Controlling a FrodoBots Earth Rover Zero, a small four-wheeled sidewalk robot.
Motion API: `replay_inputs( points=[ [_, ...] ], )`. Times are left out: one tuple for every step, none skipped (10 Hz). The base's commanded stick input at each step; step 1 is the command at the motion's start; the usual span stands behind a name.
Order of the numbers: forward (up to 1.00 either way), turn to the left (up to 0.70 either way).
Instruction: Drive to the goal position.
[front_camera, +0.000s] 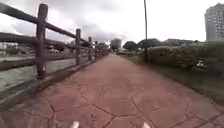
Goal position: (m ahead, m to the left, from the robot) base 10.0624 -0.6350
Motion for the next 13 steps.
replay_inputs(
  points=[
    [0.7,0.0],
    [0.7,0.0],
    [0.7,0.0],
    [0.7,0.0],
    [0.7,0.0],
    [0.7,0.0],
    [0.7,0.0],
    [0.7,0.0],
    [0.7,0.0],
    [0.7,0.0],
    [0.7,0.0],
    [0.7,0.0],
    [0.7,0.0]
  ],
)
